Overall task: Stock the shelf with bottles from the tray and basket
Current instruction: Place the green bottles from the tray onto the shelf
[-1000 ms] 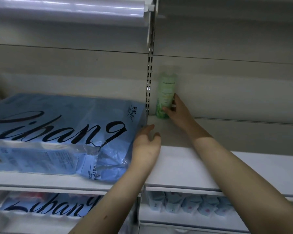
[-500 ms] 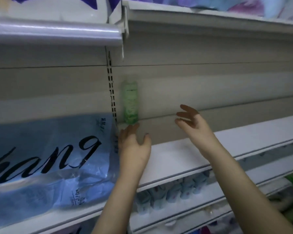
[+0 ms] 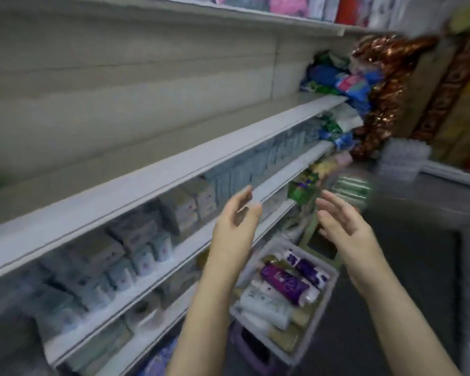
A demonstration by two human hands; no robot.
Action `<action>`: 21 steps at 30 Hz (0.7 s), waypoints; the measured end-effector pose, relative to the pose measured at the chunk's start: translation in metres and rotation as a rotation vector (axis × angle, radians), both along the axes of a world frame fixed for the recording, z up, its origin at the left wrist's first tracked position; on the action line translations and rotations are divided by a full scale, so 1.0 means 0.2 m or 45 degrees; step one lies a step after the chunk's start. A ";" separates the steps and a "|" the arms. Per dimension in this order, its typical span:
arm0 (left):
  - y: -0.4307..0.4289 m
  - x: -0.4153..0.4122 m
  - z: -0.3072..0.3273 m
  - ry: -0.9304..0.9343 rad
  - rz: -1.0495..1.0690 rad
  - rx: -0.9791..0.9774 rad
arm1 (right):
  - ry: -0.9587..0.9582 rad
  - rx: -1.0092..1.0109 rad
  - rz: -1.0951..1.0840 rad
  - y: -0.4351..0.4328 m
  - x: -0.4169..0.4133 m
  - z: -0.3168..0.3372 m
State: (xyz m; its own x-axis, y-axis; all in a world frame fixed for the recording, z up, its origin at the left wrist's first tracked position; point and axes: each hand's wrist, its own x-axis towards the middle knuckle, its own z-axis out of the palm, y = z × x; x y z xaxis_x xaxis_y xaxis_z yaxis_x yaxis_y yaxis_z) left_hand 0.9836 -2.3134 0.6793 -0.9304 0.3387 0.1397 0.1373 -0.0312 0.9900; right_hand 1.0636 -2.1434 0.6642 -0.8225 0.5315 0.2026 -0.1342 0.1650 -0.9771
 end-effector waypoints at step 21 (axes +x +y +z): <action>1.94 0.26 -0.34 -0.488 -0.152 0.146 | -0.166 -0.124 -0.285 1.85 0.28 -0.17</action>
